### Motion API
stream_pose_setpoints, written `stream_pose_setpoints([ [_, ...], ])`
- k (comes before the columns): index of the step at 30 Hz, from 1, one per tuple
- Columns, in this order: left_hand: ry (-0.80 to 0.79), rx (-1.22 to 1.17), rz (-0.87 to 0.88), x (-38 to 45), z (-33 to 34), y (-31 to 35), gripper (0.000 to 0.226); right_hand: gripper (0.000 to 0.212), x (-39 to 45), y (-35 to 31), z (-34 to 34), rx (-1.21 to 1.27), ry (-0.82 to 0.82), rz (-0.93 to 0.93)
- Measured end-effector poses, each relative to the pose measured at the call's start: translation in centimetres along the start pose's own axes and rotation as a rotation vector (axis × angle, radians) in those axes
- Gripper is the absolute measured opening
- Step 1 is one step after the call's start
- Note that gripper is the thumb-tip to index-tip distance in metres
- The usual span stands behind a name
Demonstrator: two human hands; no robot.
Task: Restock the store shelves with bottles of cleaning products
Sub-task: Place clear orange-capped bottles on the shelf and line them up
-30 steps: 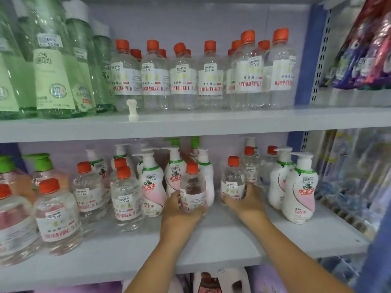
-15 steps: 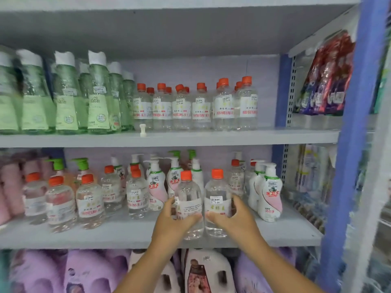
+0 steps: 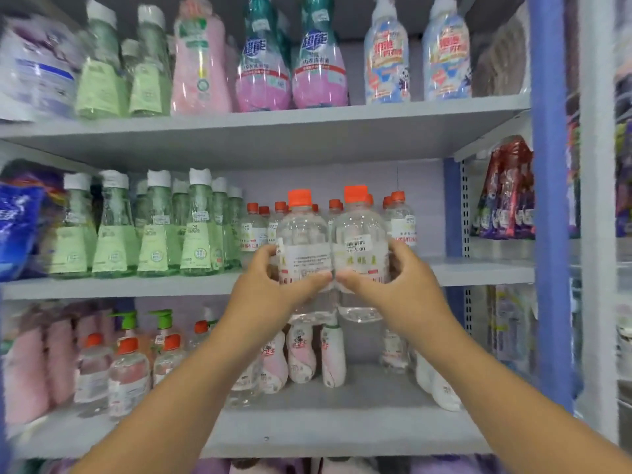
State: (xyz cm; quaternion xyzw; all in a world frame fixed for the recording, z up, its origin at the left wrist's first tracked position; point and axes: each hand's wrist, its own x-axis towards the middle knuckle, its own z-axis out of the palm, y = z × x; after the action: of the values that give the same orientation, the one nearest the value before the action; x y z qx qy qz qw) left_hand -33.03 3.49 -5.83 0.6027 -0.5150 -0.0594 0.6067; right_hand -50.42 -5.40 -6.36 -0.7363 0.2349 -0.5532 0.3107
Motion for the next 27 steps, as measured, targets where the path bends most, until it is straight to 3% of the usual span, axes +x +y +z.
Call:
stream_pose_setpoints([
  [3, 0.028, 0.081, 0.047, 3.6, -0.9, 1.2, 0.075, 0.063, 3.7, -1.0, 1.3, -0.046, 0.051, -0.011],
  [8, -0.001, 0.213, 0.041, 8.7, -0.9, 0.4, 0.067, 0.067, 7.9, 0.4, 3.7, -0.113, 0.085, 0.046],
  [12, -0.043, 0.305, -0.022, 12.4, -0.4, -1.1, 0.082, 0.069, 9.9, 2.3, 5.6, -0.160, 0.093, 0.101],
  [15, -0.079, 0.284, -0.056, 14.1, -0.1, -1.8, 0.106, 0.074, 11.3, 3.4, 6.5, -0.235, 0.103, 0.130],
  [18, -0.116, 0.261, -0.077, 15.2, 0.2, -2.3, 0.114, 0.067, 12.5, 4.2, 7.2, -0.322, 0.068, 0.140],
  [22, -0.253, 0.371, -0.026, 18.0, -0.3, -3.5, 0.112, 0.066, 13.4, 4.7, 7.6, -0.577, 0.100, 0.126],
  [27, -0.376, 0.353, -0.073, 18.9, -3.0, -2.7, 0.075, 0.063, 13.9, 5.5, 6.8, -0.537, 0.031, 0.175],
])
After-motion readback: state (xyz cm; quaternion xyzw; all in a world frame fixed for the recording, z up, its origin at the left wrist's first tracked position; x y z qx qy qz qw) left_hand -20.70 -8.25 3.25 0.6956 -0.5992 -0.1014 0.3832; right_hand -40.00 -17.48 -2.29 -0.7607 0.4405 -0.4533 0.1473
